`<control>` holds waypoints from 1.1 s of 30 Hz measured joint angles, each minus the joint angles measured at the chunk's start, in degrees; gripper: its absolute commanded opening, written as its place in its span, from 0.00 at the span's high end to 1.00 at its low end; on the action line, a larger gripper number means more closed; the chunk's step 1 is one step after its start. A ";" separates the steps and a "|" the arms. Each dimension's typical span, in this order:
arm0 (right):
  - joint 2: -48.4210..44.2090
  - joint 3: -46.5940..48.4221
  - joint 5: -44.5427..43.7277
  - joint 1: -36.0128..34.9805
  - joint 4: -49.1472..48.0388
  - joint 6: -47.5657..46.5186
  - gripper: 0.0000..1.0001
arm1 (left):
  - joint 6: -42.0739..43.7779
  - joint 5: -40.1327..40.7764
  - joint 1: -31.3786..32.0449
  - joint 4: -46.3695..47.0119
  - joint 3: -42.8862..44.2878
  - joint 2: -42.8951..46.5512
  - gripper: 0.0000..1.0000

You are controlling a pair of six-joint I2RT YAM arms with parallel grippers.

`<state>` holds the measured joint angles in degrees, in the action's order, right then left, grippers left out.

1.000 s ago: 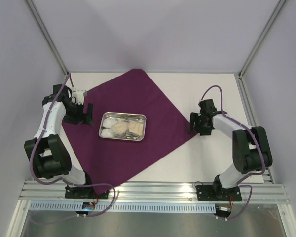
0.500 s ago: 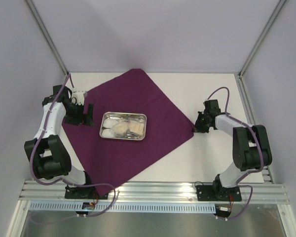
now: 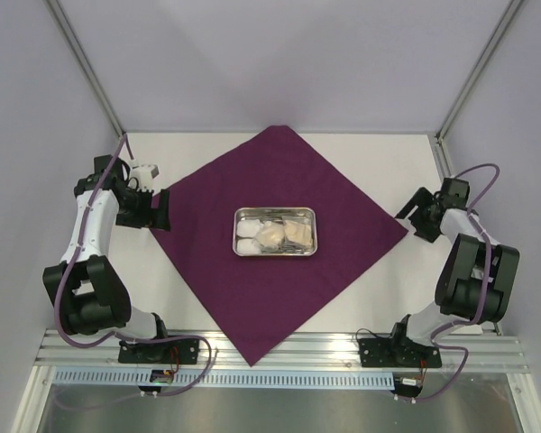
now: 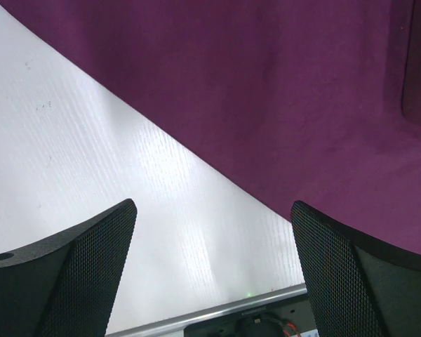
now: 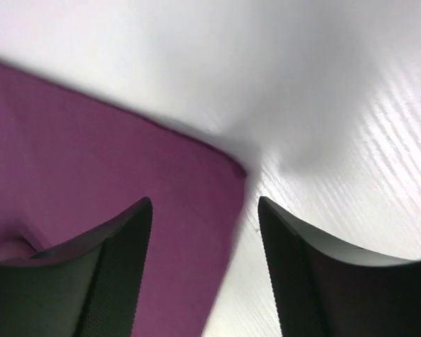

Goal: Prepare the surgical pack

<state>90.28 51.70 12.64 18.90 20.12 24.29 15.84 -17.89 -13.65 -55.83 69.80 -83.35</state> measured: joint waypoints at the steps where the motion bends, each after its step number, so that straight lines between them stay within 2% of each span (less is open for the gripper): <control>1: -0.02 0.68 -0.83 0.20 0.63 -0.13 0.11 | 0.00 0.00 0.00 -0.13 0.00 0.00 0.00; 3: -1.07 1.60 -4.13 0.09 1.16 -0.72 0.01 | 0.00 0.00 0.00 -0.26 0.00 0.00 0.00; 7: -9.84 1.62 -13.97 -3.85 3.63 -2.25 0.01 | 0.02 -0.02 0.00 -0.70 0.02 0.00 0.00; 10: -16.17 3.17 -17.70 -13.57 3.78 -4.98 0.04 | -0.02 0.00 0.00 -0.76 0.02 0.00 0.00; 15: -15.26 6.56 -14.21 -36.39 4.81 -11.69 0.07 | -0.04 0.04 0.00 -1.49 0.02 0.00 0.00; 17: -14.60 5.40 -11.19 -42.82 5.73 -12.33 0.15 | -0.02 0.07 0.00 -1.97 0.02 0.04 0.00; 18: -13.86 4.98 -9.33 -44.76 6.25 -11.87 0.30 | -0.04 0.11 0.00 -2.14 0.02 0.17 0.00; 19: -12.85 4.76 -8.00 -45.64 6.45 -11.47 0.37 | -0.04 0.20 0.00 -2.21 0.02 0.39 0.00; 20: -11.41 4.46 -6.97 -45.75 6.16 -10.32 0.49 | -0.04 0.24 0.00 -2.21 0.00 0.72 0.00; 23: -6.75 4.02 -5.88 -44.96 5.29 -7.87 0.62 | -0.07 0.09 0.00 -2.19 -0.13 1.60 0.01; 30: 2.71 6.64 -4.28 -44.59 3.19 -6.32 0.63 | -0.11 -1.07 0.00 -2.12 -1.97 1.88 0.01; 33: 5.66 7.63 -4.59 -44.59 2.47 -6.08 0.71 | -0.11 -1.14 0.00 -2.14 -2.56 1.88 0.01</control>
<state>95.94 59.33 8.05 -25.69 22.59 18.22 15.73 -19.03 -13.65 -57.98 67.24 -81.47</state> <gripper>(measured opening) 0.336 0.996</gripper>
